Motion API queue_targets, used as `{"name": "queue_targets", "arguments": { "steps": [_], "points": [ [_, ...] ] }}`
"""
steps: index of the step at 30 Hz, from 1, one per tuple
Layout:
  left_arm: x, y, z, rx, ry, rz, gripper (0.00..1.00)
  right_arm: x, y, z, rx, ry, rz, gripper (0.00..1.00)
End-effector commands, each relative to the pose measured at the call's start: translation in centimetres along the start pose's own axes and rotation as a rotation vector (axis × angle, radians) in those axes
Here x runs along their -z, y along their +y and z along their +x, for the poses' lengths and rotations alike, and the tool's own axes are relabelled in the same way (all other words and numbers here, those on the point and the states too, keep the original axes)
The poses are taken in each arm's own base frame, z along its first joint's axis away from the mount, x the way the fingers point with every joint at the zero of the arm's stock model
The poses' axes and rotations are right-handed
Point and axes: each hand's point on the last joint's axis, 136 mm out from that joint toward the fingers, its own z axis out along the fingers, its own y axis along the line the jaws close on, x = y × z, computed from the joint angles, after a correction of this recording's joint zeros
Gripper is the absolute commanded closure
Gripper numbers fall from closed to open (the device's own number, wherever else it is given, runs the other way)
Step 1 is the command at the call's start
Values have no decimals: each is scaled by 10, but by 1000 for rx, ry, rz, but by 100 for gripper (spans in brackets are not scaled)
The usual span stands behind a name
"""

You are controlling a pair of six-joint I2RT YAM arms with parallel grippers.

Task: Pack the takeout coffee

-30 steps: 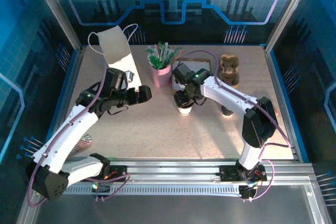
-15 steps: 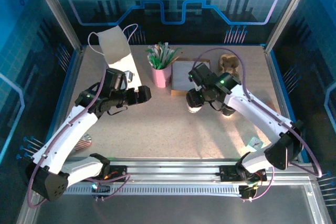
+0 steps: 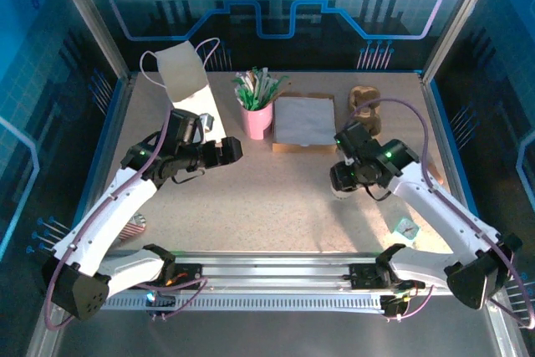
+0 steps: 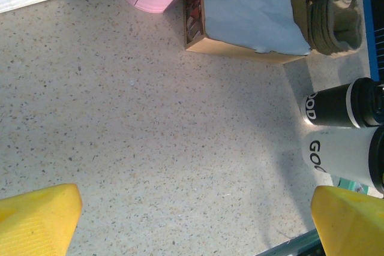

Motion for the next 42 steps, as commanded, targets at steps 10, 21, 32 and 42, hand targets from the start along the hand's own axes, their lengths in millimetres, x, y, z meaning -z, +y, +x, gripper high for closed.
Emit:
{"name": "queue_targets", "arguments": {
  "steps": [10, 21, 32, 42],
  "points": [
    [-10, -1, 7, 23, 30, 36, 1, -6, -33, 48, -119, 83, 95, 40],
    [-17, 2, 13, 37, 46, 42, 1, -19, -32, 54, -107, 129, 144, 38],
    [-20, 3, 13, 34, 49, 38, 1, -10, -34, 52, -134, 95, 176, 37],
    [-21, 2, 14, 42, 53, 49, 1, -25, -26, 56, -276, 83, 75, 35]
  ]
}}
